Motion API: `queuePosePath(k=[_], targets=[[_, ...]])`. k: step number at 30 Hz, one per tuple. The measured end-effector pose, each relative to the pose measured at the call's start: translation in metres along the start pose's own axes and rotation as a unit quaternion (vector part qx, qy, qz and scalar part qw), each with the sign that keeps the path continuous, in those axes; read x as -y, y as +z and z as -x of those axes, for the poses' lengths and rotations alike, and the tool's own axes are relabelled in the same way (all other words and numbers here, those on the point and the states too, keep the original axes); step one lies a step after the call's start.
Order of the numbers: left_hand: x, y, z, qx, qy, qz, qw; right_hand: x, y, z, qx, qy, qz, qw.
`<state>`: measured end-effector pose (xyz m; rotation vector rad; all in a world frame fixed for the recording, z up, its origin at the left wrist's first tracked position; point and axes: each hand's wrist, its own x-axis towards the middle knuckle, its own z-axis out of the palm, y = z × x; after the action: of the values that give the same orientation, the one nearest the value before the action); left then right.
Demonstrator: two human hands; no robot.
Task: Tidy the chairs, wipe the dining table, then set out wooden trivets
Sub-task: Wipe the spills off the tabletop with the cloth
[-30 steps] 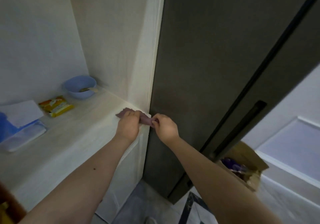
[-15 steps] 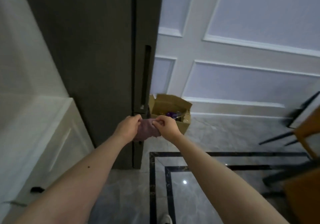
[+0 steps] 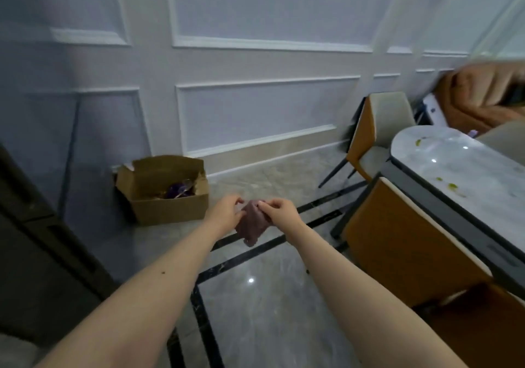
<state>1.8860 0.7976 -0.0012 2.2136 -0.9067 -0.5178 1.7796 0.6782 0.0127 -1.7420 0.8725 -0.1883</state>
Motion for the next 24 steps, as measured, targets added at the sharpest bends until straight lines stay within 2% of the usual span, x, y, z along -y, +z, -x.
queuePosePath(k=[3,7,12,18,22,24], targets=[[-0.045,0.043,-0.025,0.006,-0.032,0.076,0.997,-0.019,-0.051,-0.012,-0.042,0.037,-0.070,0.996],[-0.096,0.082,-0.059,0.116,-0.018,0.120,0.986,-0.033,-0.105,-0.027,-0.096,0.063,-0.111,0.987],[-0.135,0.112,-0.103,0.232,0.027,0.107,0.967,-0.039,-0.152,-0.052,-0.133,0.092,-0.139,0.977],[-0.152,0.136,-0.176,0.272,0.063,0.155,0.948,-0.044,-0.190,-0.109,-0.148,0.121,-0.129,0.973],[-0.161,0.138,-0.248,0.332,0.028,0.181,0.925,-0.034,-0.208,-0.168,-0.167,0.121,-0.100,0.973],[-0.164,0.139,-0.286,0.331,0.009,0.182,0.926,-0.024,-0.216,-0.199,-0.176,0.128,-0.102,0.971]])
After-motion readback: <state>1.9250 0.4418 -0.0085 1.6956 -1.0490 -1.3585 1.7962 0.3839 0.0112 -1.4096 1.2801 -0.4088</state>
